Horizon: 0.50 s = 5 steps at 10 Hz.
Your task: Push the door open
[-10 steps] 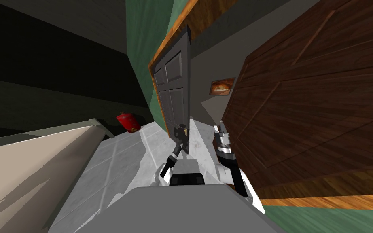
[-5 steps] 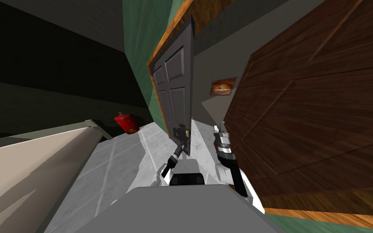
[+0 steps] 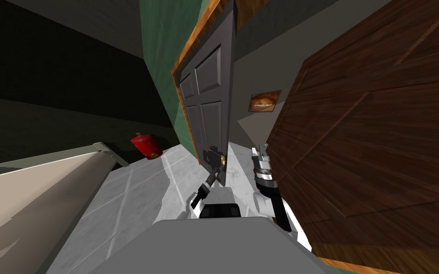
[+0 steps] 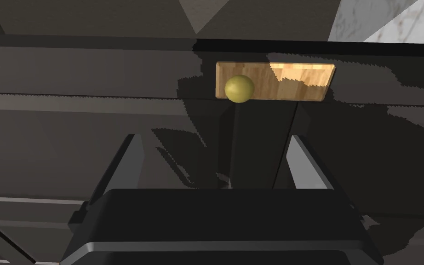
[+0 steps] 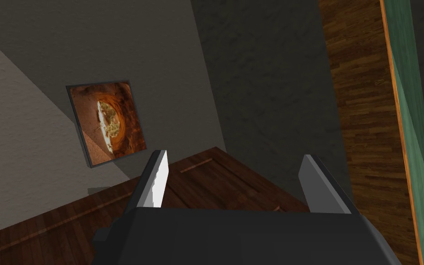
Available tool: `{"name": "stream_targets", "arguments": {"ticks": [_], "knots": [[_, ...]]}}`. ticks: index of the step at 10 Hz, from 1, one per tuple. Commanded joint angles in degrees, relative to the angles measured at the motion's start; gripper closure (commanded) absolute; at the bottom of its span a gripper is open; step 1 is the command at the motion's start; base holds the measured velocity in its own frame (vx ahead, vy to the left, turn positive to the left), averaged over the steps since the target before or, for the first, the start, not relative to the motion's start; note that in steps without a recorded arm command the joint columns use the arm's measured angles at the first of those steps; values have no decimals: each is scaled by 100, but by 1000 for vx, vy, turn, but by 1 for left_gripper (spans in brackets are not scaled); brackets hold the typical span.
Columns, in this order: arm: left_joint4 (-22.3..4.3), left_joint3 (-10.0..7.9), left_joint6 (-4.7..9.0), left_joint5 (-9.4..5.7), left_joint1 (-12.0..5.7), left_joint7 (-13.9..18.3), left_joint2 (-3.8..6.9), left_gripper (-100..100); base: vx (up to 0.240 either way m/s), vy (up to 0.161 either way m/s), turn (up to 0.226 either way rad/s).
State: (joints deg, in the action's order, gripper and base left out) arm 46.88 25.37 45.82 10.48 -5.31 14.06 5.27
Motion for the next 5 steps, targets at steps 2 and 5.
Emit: {"name": "stream_targets", "arguments": {"ticks": [2,5], "knots": [[-264,103,36,37,-108,68,-23,-100,122,75,-28],[-486,174,73,60,-208,122,-41,-100,82,56,-12]]}}
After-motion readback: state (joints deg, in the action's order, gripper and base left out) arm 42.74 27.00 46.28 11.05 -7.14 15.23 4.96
